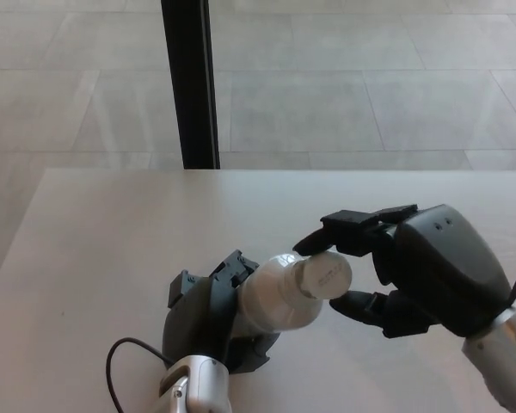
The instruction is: The robot uses its left hand to to lift the bottle kept on the middle of the desk and tilts it towards its right hand. It then uses its right hand to rotate its cap to open it and places the bottle and cap back on the desk
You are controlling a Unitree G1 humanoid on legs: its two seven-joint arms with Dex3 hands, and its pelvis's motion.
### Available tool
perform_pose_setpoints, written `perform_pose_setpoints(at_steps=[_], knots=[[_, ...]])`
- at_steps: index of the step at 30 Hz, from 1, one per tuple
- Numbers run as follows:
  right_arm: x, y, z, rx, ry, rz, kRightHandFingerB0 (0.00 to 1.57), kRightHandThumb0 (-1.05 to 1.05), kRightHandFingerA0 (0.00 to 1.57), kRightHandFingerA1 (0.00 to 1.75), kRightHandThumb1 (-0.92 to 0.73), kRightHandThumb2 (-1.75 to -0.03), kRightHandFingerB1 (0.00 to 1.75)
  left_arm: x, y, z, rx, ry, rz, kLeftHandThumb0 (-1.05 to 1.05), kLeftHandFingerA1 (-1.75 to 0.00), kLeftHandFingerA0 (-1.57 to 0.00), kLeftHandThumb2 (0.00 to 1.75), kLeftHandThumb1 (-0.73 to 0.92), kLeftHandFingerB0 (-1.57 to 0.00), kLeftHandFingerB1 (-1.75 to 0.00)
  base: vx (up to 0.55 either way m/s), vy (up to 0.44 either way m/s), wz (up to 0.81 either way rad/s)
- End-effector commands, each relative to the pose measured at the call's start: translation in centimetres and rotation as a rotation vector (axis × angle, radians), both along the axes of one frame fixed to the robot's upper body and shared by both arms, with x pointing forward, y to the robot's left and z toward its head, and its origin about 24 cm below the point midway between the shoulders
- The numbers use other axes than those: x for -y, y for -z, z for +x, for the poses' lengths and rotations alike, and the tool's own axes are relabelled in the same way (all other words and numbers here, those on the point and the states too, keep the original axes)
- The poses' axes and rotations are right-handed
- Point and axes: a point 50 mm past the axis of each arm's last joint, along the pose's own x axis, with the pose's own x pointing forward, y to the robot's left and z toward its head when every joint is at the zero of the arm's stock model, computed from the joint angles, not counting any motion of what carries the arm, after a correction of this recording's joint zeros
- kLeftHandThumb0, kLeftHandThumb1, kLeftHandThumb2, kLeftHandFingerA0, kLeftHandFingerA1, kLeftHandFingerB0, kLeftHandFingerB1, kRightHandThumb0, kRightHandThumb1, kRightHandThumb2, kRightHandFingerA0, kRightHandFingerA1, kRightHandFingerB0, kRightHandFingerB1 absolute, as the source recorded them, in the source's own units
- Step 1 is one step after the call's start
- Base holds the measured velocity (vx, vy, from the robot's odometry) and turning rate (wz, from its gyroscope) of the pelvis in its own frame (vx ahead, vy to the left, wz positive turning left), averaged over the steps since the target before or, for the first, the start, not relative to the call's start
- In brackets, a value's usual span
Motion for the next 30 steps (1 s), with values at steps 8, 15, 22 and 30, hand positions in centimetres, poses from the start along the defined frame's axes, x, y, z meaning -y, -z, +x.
perform_pose_setpoints(at_steps=[8,15,22,30], knots=[[5.8,-0.7,0.9,-0.096,0.172,0.105,0.94,-0.24,0.95,1.48,-0.58,-0.69,0.76,-6.0,0.1,1.4,-0.178,0.196,0.674,-0.06,-1.49,-0.80,0.73,0.76,-0.77,-1.05,0.00,0.000,0.00],[6.3,2.2,0.8,-0.195,0.219,0.065,0.95,-0.28,0.96,1.49,-0.60,-0.62,0.73,-7.0,-3.0,3.5,-0.297,0.319,1.302,-0.16,-1.17,-0.84,0.56,0.55,-0.71,-0.55,0.00,0.000,0.00],[4.9,5.8,0.7,-0.331,0.228,-0.049,0.91,-0.29,0.93,1.64,-0.64,-0.67,0.73,-5.5,-3.8,4.2,-0.360,0.365,1.470,-0.23,-1.06,-0.84,0.55,0.50,-0.69,-0.54,0.00,0.000,0.00],[4.2,11.0,1.6,-0.554,0.290,-0.272,0.92,-0.33,0.88,1.43,-0.62,-0.64,0.71,-2.3,-3.5,4.2,-0.419,0.379,1.331,-0.54,-1.17,-0.88,0.59,0.64,-0.76,-0.65,0.00,0.000,0.00]])
